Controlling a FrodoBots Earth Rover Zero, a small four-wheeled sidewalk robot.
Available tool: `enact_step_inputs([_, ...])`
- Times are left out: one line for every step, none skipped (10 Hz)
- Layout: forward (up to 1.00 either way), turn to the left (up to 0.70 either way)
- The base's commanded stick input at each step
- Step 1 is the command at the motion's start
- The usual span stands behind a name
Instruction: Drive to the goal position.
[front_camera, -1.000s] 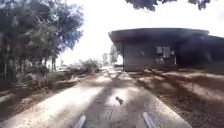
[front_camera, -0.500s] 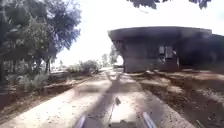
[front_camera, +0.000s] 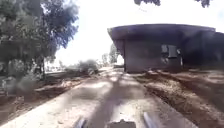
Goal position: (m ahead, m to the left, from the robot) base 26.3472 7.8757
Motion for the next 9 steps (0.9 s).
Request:
enact_step_inputs([1.0, 0.0])
enact_step_inputs([1.0, 0.0])
enact_step_inputs([1.0, 0.0])
enact_step_inputs([1.0, 0.0])
enact_step_inputs([1.0, 0.0])
enact_step_inputs([1.0, 0.0])
enact_step_inputs([1.0, 0.0])
enact_step_inputs([1.0, 0.0])
enact_step_inputs([1.0, 0.0])
